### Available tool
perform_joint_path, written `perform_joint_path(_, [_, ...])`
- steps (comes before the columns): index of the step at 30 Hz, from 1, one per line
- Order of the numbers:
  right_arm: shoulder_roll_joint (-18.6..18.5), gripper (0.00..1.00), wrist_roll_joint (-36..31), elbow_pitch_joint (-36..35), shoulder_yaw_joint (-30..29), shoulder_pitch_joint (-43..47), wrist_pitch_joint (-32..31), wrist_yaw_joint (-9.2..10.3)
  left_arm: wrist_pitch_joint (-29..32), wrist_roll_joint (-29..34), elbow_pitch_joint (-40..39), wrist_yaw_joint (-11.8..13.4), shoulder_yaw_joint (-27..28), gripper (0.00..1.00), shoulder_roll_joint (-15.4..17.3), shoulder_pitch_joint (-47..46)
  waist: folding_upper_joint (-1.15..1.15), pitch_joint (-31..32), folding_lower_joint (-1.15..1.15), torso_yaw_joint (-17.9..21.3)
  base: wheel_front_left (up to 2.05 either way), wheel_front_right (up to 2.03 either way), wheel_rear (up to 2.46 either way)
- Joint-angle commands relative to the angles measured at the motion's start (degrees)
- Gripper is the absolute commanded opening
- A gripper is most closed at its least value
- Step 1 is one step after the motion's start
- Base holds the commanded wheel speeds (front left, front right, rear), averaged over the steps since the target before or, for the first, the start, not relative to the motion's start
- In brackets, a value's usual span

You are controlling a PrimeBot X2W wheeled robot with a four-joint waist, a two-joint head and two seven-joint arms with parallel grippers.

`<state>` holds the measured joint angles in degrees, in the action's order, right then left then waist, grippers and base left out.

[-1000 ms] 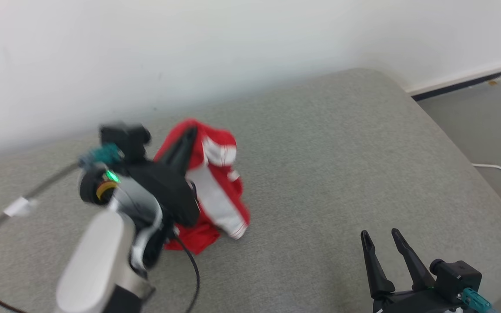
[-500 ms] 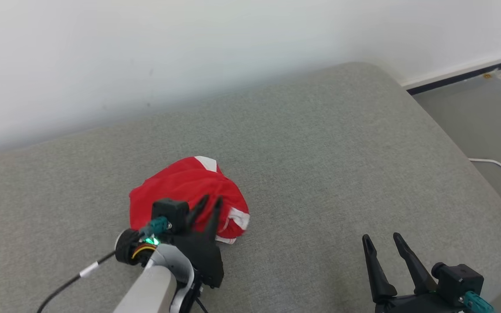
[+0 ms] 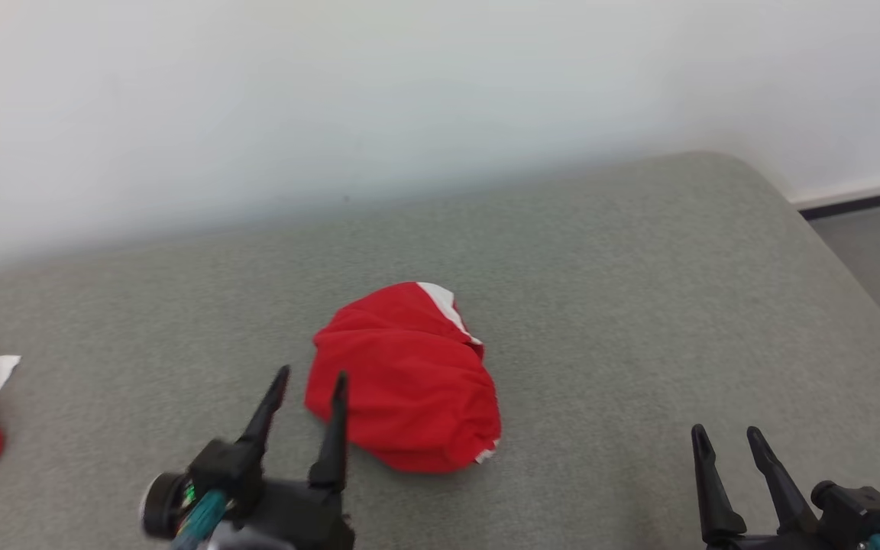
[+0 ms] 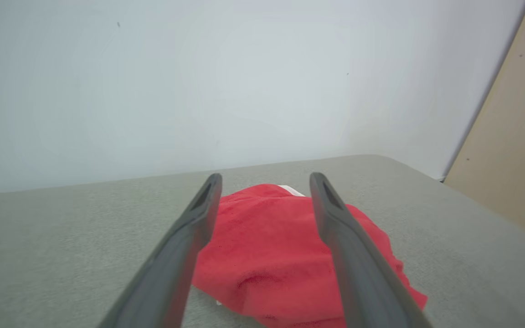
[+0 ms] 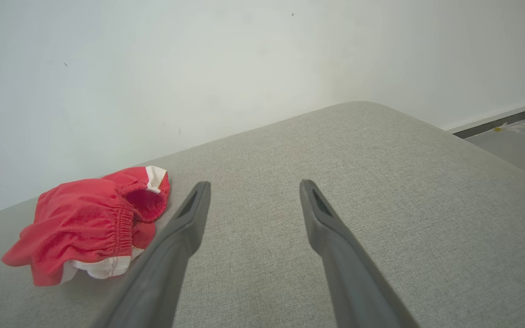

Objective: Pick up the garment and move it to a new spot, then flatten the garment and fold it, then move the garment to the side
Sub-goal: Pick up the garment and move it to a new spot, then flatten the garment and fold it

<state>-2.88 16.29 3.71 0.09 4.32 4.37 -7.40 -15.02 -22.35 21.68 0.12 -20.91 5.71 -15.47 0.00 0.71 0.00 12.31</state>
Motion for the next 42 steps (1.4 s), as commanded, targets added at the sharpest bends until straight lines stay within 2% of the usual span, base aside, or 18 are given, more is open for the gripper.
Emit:
perform_joint_path(1, [-0.02,1.0,-0.38,-0.11,-0.54,0.87,0.22,-0.17,-0.16,2.13,-3.95,0.85,1.6,1.0,0.88,3.36,0.0,1.54,0.0,-3.49,0.0,0.0,0.0])
perform_joint_path(4, [-0.01,1.0,-0.56,0.01,-1.33,1.33,0.28,-0.17,-0.18,4.75,-9.26,1.4,4.47,1.0,1.44,8.89,0.0,2.12,0.0,-5.32,0.0,0.0,0.0])
perform_joint_path(8, [-0.01,1.0,-0.6,0.48,-2.08,1.93,0.59,-0.17,-0.19,7.18,-14.01,0.75,7.95,1.0,0.86,14.6,0.0,2.61,0.0,-7.48,0.0,0.0,0.0])
perform_joint_path(14, [-0.01,1.0,-0.86,2.45,-1.65,3.85,0.36,-0.17,-0.2,10.34,-16.25,-1.02,12.97,1.0,-0.21,21.62,0.0,3.6,0.0,-10.36,0.0,0.0,0.0])
perform_joint_path(21, [-0.01,1.0,-0.03,3.86,-1.03,5.79,0.62,-0.17,-0.21,12.99,-17.38,-2.72,18.06,1.0,-0.71,27.69,0.0,4.48,0.0,-10.95,0.0,0.0,0.0])
perform_joint_path(31, [-0.01,1.0,-0.43,4.37,-1.31,6.04,1.19,-0.17,-0.21,14.46,-17.62,-4.63,22.03,1.0,-1.79,29.54,0.0,5.19,0.0,-10.76,0.0,0.0,0.0])
perform_joint_path(42, [-0.01,1.0,-2.72,4.7,1.91,4.48,0.76,-0.18,-0.21,14.74,-15.05,-5.9,24.91,1.0,-2.46,28.96,0.0,5.13,0.0,-11.58,0.0,0.0,0.0])
